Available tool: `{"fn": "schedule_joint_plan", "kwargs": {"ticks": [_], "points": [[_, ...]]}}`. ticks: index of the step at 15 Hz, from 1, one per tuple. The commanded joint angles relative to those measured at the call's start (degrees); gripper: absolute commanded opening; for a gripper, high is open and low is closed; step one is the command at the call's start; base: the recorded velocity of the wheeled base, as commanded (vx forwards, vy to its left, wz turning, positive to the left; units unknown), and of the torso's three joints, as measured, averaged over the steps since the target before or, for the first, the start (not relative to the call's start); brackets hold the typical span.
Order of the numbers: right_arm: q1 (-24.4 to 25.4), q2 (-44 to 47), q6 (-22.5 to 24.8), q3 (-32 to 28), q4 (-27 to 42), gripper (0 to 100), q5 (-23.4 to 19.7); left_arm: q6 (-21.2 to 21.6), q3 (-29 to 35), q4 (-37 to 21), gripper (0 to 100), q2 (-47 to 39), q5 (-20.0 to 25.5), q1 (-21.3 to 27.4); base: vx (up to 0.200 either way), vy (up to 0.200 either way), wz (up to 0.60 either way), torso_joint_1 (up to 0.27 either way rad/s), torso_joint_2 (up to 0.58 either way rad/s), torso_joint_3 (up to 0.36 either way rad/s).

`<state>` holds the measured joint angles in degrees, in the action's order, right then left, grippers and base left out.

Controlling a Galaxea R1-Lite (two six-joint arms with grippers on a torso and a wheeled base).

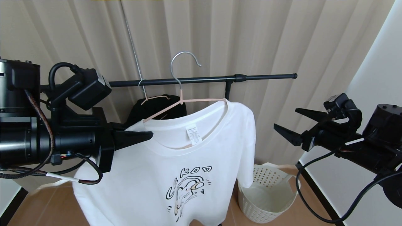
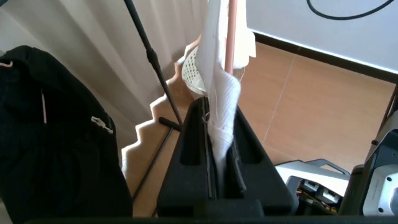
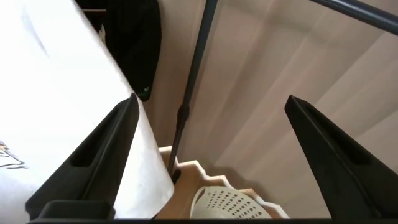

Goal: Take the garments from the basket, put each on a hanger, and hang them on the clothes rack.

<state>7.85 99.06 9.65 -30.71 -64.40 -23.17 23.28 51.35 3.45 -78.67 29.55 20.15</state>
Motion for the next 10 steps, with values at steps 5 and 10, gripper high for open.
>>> {"fn": "schedule_joint_plan", "kwargs": {"ticks": [5, 10], "points": [[3.22, -3.7, -6.67, -1.11, 0.24, 100, 0.15, -5.35, -4.15, 4.81, 0, -0.61, -0.02, -2.31, 0.0, 0.0, 0.0, 0.0, 0.0, 0.0], [5.86, -3.0, -7.19, -4.01, 3.67, 100, 7.44, -11.51, -3.97, 5.16, 0, -3.69, -3.8, -2.4, 0.0, 0.0, 0.0, 0.0, 0.0, 0.0]]}}
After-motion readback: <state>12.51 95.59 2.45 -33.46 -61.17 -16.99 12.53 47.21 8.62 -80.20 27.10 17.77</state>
